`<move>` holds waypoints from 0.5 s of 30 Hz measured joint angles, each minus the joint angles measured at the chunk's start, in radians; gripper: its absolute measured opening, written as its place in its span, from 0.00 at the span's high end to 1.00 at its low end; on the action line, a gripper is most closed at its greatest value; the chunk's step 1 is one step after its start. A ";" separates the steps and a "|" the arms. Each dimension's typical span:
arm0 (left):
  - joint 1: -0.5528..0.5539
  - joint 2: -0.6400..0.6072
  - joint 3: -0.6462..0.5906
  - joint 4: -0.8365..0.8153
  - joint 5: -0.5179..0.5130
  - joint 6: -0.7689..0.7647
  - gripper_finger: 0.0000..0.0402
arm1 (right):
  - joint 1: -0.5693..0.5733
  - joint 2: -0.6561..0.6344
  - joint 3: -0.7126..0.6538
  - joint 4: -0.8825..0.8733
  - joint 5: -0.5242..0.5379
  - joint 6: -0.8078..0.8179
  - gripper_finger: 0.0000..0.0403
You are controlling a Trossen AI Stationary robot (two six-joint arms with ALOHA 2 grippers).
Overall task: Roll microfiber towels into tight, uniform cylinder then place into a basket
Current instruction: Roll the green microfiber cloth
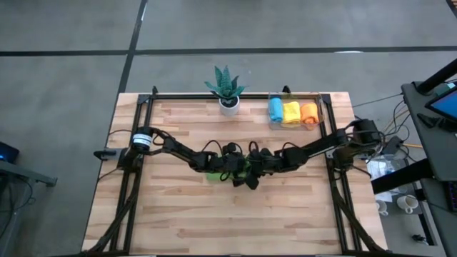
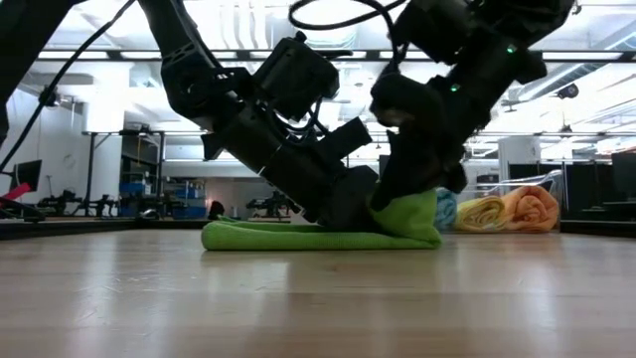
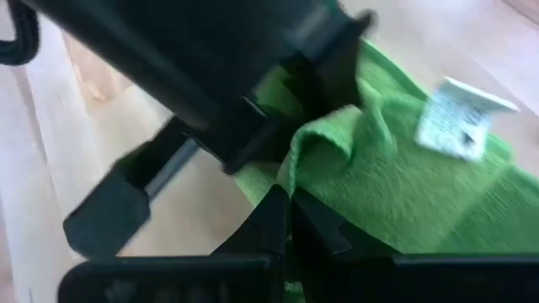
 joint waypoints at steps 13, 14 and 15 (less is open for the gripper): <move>0.000 0.000 -0.001 -0.002 -0.001 0.003 1.00 | 0.000 0.036 0.125 -0.135 -0.014 -0.119 0.95; 0.000 0.000 -0.001 -0.002 -0.001 0.003 1.00 | 0.000 0.036 0.133 -0.150 -0.017 -0.120 0.93; 0.000 0.000 -0.001 -0.002 -0.001 0.004 1.00 | 0.000 0.036 0.140 -0.162 -0.021 -0.123 0.90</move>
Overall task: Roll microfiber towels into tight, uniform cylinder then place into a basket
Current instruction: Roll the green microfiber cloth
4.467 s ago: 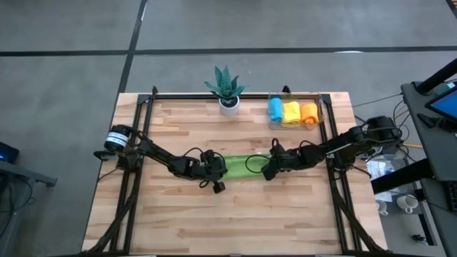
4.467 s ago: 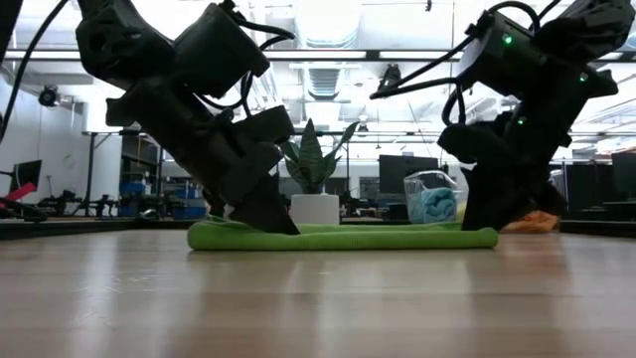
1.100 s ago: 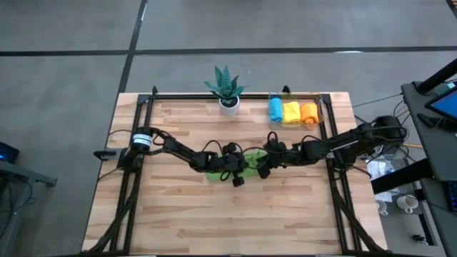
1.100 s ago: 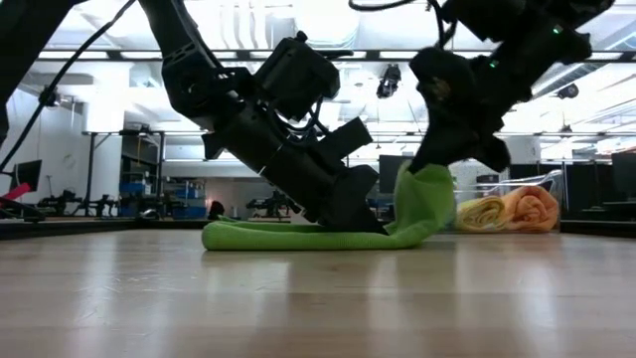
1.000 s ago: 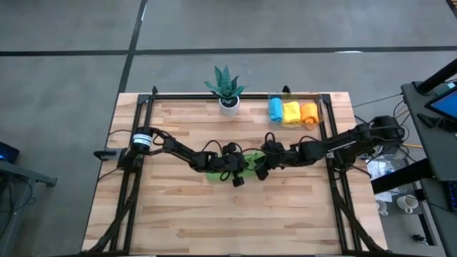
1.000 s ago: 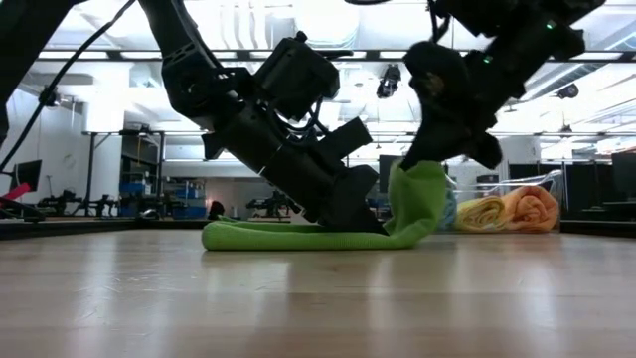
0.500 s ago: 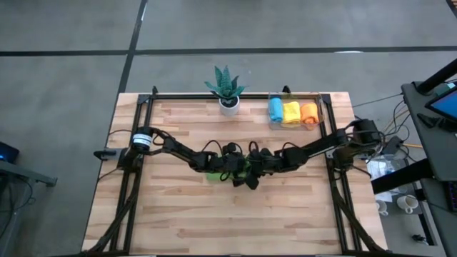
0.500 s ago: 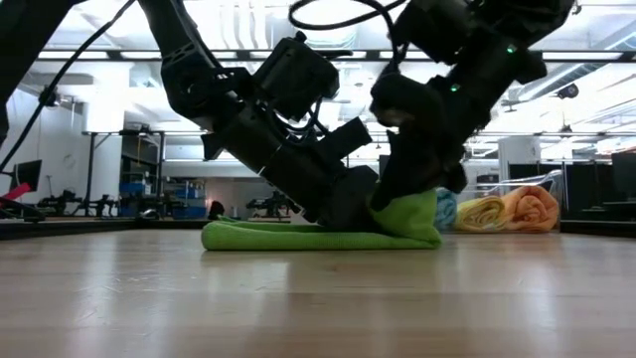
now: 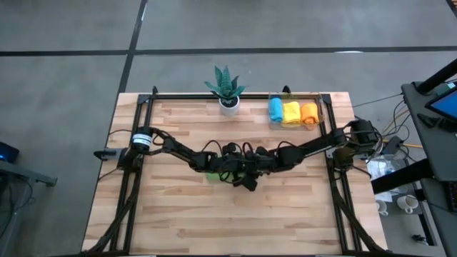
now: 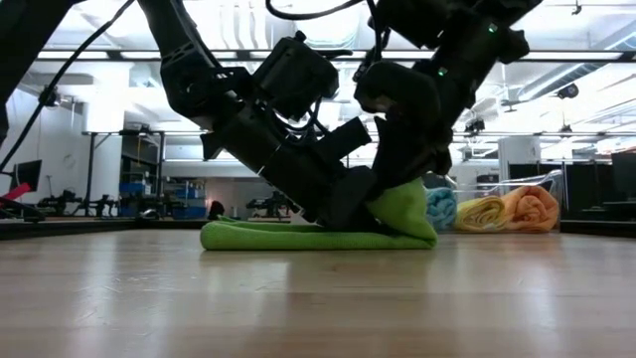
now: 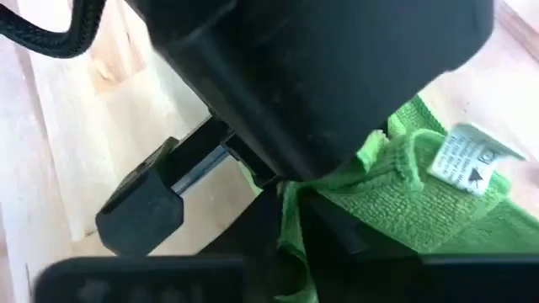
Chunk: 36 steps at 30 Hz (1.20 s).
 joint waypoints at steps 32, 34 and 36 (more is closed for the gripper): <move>0.000 0.001 -0.006 0.005 -0.002 0.001 1.00 | 0.140 -0.180 0.018 -0.178 0.151 -0.361 0.53; 0.000 0.001 -0.006 0.005 -0.002 0.001 1.00 | 0.162 -0.223 -0.019 -0.278 0.240 -0.303 0.55; 0.000 0.001 -0.006 0.004 -0.002 0.001 1.00 | 0.179 -0.268 -0.080 -0.330 0.277 -0.217 0.57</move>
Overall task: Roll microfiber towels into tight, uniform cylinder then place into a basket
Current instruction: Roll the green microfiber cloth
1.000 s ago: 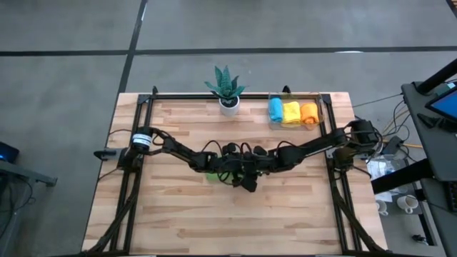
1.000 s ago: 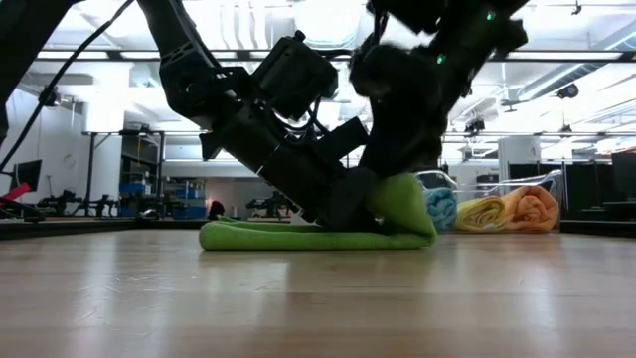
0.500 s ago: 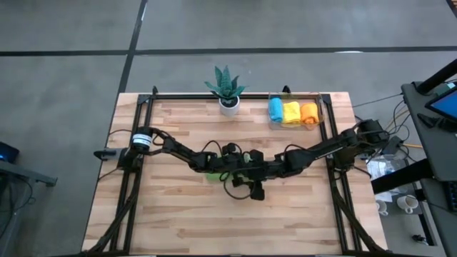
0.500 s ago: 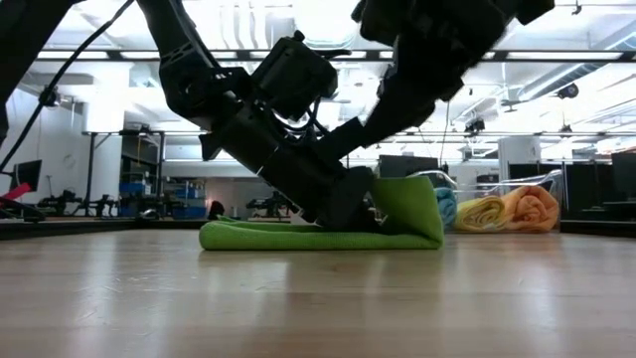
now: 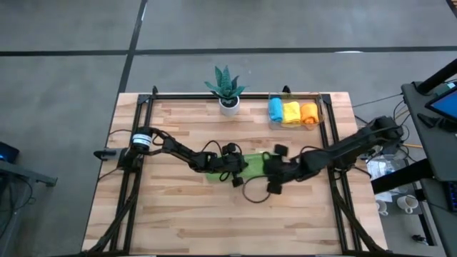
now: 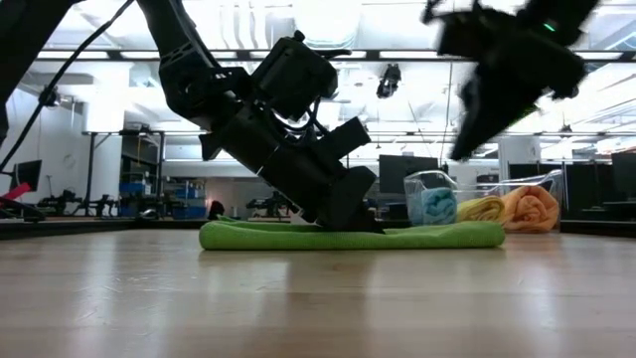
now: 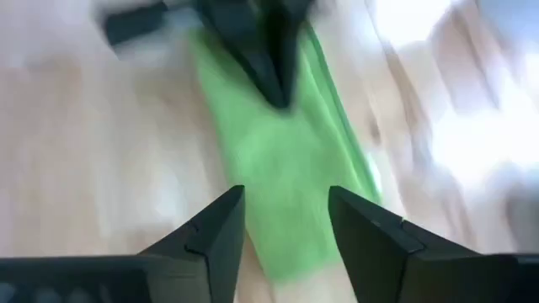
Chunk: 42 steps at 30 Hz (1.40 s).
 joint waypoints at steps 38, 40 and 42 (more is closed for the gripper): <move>0.000 0.001 0.004 0.004 0.000 -0.004 1.00 | -0.268 -0.019 -0.305 0.099 -0.220 0.695 0.61; 0.000 0.001 0.004 0.005 0.000 -0.004 1.00 | -0.271 0.020 -0.270 0.067 -0.224 0.694 0.61; 0.000 0.001 0.004 0.004 0.000 -0.004 1.00 | -0.271 0.050 -0.236 0.028 -0.226 0.692 0.61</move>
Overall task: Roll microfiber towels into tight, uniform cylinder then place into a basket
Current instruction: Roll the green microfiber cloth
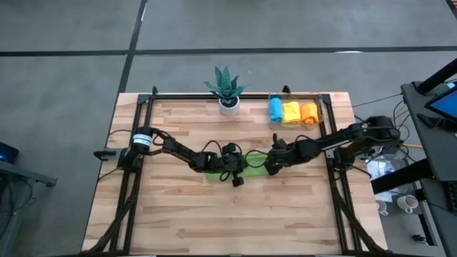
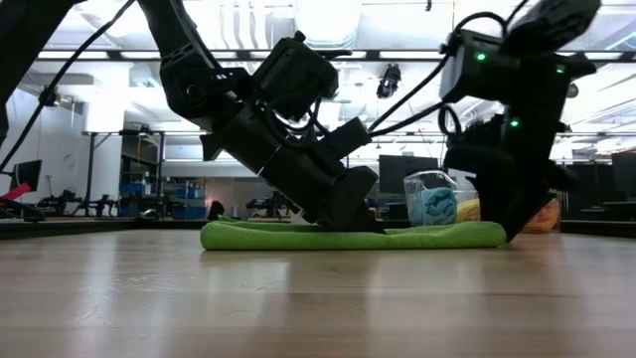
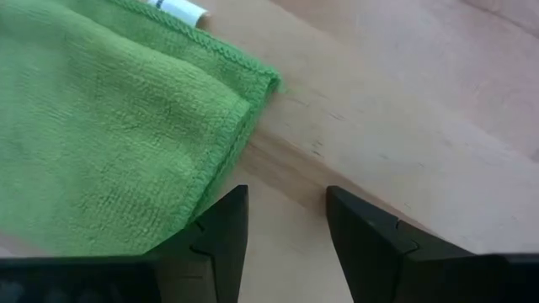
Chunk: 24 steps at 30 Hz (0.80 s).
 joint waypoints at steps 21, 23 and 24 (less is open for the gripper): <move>0.000 -0.001 -0.001 -0.001 0.001 0.004 1.00 | 0.006 0.081 0.093 -0.006 -0.069 -0.001 0.62; 0.000 -0.001 -0.002 0.000 0.001 0.003 1.00 | 0.007 0.103 0.102 -0.012 -0.068 -0.006 0.63; 0.000 -0.001 -0.002 0.000 0.002 0.003 1.00 | 0.007 0.112 0.106 -0.014 -0.067 -0.008 0.64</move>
